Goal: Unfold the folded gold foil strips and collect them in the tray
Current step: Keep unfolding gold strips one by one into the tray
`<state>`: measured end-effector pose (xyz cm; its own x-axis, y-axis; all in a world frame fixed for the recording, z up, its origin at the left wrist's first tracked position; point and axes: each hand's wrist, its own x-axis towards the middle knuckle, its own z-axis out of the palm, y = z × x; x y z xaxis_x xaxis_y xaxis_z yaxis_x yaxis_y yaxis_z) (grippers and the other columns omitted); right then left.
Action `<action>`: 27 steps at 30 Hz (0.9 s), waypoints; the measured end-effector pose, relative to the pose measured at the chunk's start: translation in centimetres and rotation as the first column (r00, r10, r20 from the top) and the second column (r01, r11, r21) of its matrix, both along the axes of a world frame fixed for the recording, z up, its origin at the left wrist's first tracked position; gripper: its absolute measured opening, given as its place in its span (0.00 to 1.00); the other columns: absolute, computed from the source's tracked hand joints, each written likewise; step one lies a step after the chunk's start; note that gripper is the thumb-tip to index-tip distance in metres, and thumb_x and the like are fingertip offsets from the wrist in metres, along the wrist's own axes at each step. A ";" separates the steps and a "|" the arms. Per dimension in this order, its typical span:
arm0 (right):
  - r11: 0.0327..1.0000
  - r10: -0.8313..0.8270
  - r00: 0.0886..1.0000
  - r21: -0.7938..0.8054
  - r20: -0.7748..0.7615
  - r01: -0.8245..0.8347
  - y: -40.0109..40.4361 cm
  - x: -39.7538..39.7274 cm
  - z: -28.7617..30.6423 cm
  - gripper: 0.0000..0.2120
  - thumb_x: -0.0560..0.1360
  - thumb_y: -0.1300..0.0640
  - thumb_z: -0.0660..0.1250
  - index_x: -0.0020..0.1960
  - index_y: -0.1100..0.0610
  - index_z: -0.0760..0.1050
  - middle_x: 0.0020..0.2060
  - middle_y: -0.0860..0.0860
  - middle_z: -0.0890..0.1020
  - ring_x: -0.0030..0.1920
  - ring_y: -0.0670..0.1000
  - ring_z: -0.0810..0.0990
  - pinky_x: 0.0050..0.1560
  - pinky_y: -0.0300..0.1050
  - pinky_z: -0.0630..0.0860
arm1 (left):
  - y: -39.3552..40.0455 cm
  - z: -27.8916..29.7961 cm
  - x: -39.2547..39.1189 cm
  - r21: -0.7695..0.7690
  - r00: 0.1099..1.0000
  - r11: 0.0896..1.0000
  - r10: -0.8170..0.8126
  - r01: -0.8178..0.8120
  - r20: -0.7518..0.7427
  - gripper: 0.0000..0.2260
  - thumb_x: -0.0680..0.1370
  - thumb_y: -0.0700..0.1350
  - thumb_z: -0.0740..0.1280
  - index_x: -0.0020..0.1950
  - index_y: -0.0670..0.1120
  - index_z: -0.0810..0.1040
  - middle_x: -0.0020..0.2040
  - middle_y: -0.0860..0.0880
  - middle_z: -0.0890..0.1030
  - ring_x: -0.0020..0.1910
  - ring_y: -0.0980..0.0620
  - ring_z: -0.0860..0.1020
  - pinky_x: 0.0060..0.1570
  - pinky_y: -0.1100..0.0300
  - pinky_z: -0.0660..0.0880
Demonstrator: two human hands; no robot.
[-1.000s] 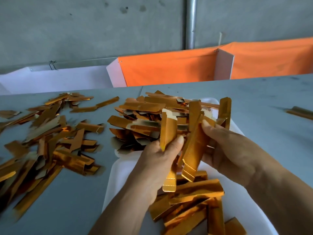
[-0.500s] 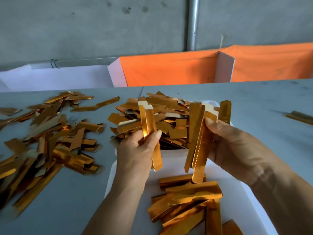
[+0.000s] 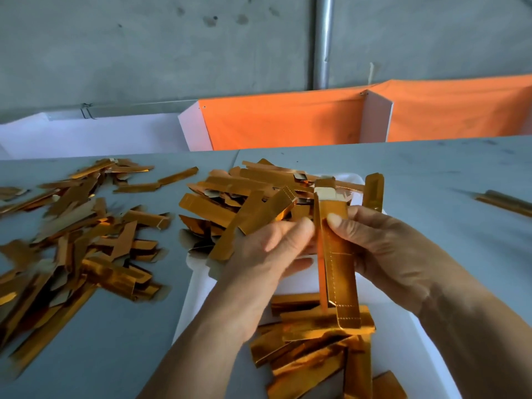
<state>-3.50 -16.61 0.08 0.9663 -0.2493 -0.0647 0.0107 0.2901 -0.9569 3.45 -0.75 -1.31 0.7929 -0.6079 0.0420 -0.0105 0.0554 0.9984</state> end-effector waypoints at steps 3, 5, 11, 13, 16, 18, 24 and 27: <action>0.999 0.032 0.999 0.007 -0.009 -0.032 -0.1 0.1 0.0 0.13 0.70 0.55 0.68 0.53 0.58 0.82 0.49 0.56 0.85 0.48 0.53 0.84 0.47 0.45 0.82 | -0.2 -0.3 -0.3 0.008 0.994 0.995 -0.097 0.097 -0.050 0.19 0.67 0.52 0.75 0.54 0.46 0.79 0.50 0.46 0.84 0.50 0.48 0.83 0.49 0.54 0.79; 0.999 0.028 0.999 -0.017 -0.018 -0.028 -0.2 -0.1 0.1 0.15 0.69 0.52 0.68 0.52 0.58 0.83 0.49 0.56 0.85 0.48 0.53 0.84 0.45 0.44 0.82 | -0.3 -0.4 -0.6 -0.007 0.991 0.994 -0.113 0.113 -0.067 0.18 0.65 0.49 0.74 0.52 0.45 0.80 0.47 0.46 0.85 0.47 0.48 0.83 0.44 0.57 0.80; 0.995 -0.091 0.996 -0.053 -0.014 0.090 -0.8 -0.3 0.4 0.12 0.67 0.49 0.70 0.45 0.56 0.84 0.37 0.53 0.82 0.35 0.46 0.80 0.34 0.37 0.77 | -0.3 -0.3 -0.7 -0.046 0.999 0.998 -0.039 0.037 -0.035 0.13 0.61 0.48 0.74 0.44 0.47 0.82 0.39 0.48 0.85 0.38 0.52 0.83 0.35 0.63 0.78; 0.997 -0.068 0.997 -0.034 -0.025 0.067 -0.8 -0.3 0.6 0.07 0.67 0.56 0.70 0.42 0.56 0.83 0.33 0.53 0.81 0.31 0.46 0.79 0.29 0.35 0.76 | -0.2 -0.4 -0.6 -0.020 1.000 1.000 -0.024 0.024 -0.017 0.12 0.61 0.49 0.74 0.42 0.48 0.83 0.39 0.48 0.84 0.38 0.53 0.83 0.36 0.63 0.78; 0.997 -0.068 0.997 -0.047 -0.039 0.066 -0.9 -0.3 0.6 0.07 0.66 0.59 0.70 0.43 0.59 0.81 0.31 0.54 0.81 0.30 0.46 0.79 0.28 0.34 0.76 | 0.0 -0.7 -0.3 0.008 0.999 0.999 -0.032 0.032 -0.030 0.12 0.63 0.51 0.72 0.44 0.49 0.83 0.43 0.46 0.84 0.42 0.50 0.83 0.40 0.59 0.79; 0.995 -0.082 0.996 -0.058 -0.048 0.079 -0.9 -0.4 0.7 0.07 0.66 0.59 0.69 0.44 0.59 0.80 0.31 0.53 0.81 0.30 0.46 0.79 0.29 0.34 0.76 | 0.1 -0.7 -0.3 -0.016 0.993 0.997 -0.075 0.074 -0.090 0.12 0.68 0.50 0.70 0.48 0.48 0.83 0.45 0.45 0.85 0.45 0.48 0.83 0.43 0.56 0.79; 0.977 -0.203 0.975 0.053 -0.088 0.208 -0.7 -0.1 0.6 0.04 0.74 0.64 0.66 0.41 0.59 0.78 0.31 0.54 0.81 0.29 0.47 0.80 0.27 0.35 0.76 | 0.1 0.0 -0.3 -0.044 0.996 0.998 0.050 -0.047 0.075 0.06 0.74 0.40 0.68 0.48 0.47 0.83 0.42 0.50 0.85 0.42 0.55 0.83 0.39 0.64 0.78; 0.972 -0.193 0.977 0.117 -0.088 0.202 -0.8 -0.1 0.6 0.03 0.72 0.64 0.67 0.41 0.59 0.78 0.31 0.54 0.81 0.29 0.47 0.80 0.27 0.36 0.77 | 0.4 0.2 0.1 -0.076 0.995 0.995 0.073 -0.068 0.064 0.06 0.71 0.41 0.70 0.47 0.47 0.82 0.41 0.50 0.85 0.41 0.55 0.83 0.37 0.65 0.78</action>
